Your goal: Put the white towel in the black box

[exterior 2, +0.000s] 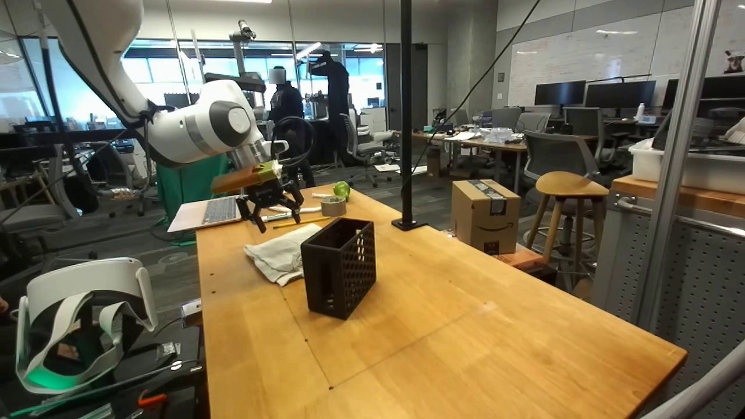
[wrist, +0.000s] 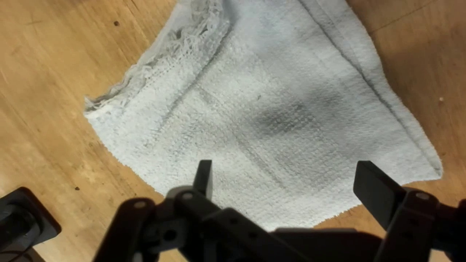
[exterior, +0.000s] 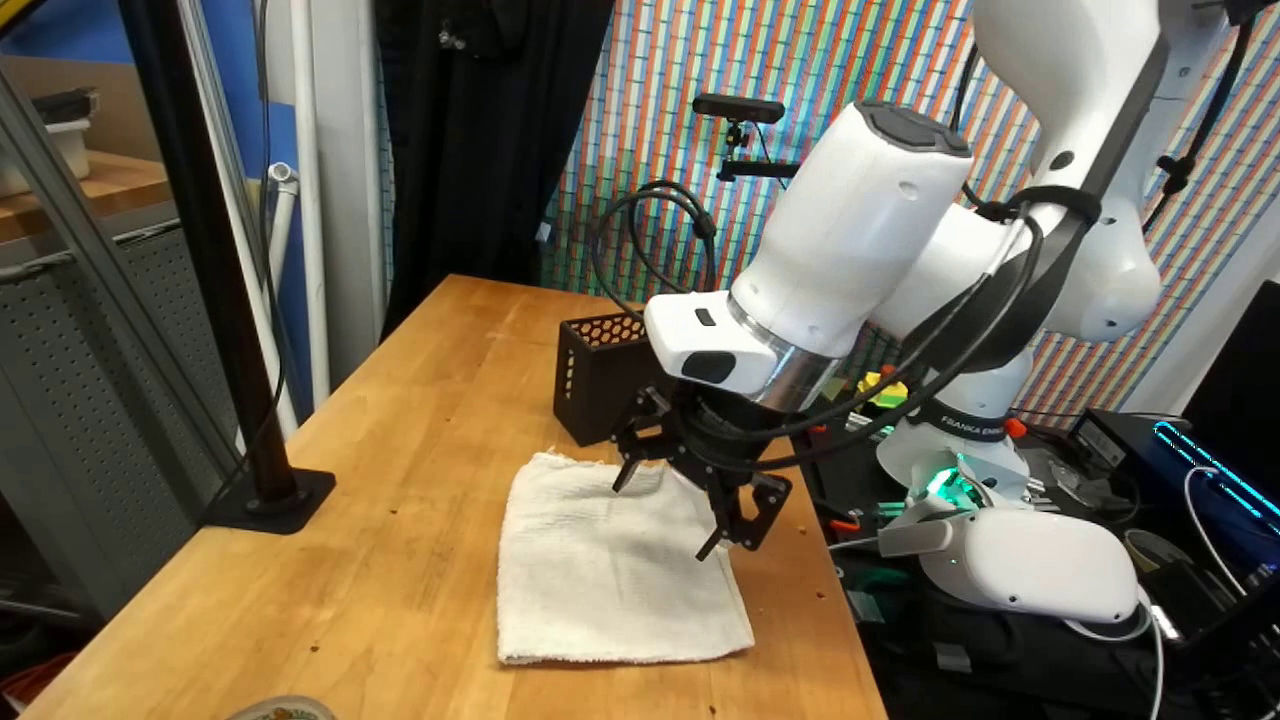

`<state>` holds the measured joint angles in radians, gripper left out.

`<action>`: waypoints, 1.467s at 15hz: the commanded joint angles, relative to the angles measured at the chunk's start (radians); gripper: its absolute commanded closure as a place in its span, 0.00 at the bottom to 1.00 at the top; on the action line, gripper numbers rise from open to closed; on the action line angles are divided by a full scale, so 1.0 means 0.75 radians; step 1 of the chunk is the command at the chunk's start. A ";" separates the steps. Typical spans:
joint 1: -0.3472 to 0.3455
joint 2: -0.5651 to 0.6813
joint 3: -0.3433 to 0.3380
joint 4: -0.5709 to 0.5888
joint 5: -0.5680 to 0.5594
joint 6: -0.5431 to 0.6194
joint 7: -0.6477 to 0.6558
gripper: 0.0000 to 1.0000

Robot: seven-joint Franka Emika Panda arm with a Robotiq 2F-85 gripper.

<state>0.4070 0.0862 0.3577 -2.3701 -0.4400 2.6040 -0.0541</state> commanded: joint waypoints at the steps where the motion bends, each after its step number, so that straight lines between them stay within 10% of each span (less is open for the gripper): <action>1: 0.028 0.150 -0.042 0.135 -0.237 -0.021 0.191 0.00; 12: 0.065 0.465 -0.098 0.397 -0.110 -0.358 0.212 0.03; 13: 0.061 0.467 -0.102 0.400 -0.092 -0.379 0.201 0.27; 22: -0.041 0.134 -0.061 0.217 0.162 -0.385 0.061 0.85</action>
<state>0.4143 0.3372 0.2926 -2.1147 -0.3894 2.3029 0.0521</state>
